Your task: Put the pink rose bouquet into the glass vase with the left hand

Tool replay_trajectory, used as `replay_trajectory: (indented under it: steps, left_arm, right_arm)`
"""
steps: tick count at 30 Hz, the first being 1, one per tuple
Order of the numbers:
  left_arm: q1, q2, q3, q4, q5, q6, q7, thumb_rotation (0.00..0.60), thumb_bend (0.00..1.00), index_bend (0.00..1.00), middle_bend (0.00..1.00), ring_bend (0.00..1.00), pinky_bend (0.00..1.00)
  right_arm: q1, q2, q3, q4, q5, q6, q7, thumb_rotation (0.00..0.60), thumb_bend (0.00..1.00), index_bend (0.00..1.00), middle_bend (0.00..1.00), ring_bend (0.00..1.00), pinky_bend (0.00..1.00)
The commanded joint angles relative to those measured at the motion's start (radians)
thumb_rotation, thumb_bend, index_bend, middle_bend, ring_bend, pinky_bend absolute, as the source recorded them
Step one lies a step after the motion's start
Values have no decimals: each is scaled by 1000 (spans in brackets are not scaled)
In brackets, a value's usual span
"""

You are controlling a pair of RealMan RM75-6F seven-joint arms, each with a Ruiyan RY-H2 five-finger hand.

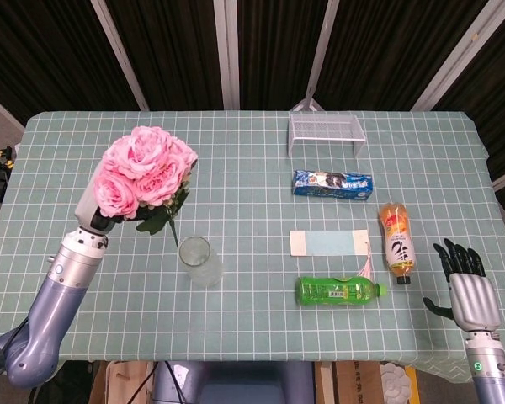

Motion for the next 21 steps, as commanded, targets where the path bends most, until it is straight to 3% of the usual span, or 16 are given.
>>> replay_trajectory:
  steps: [1, 21]
  left_arm:
    - [-8, -30, 30, 10, 21, 6, 22, 600, 439, 420, 441, 293, 406]
    - [-38, -239, 187, 237, 206, 51, 67, 600, 435, 420, 437, 293, 405]
  right_arm:
    - [-3, 4, 0, -1, -3, 4, 6, 600, 189, 98, 39, 1, 0]
    - [-7, 11, 5, 5, -2, 15, 13, 600, 189, 97, 39, 1, 0]
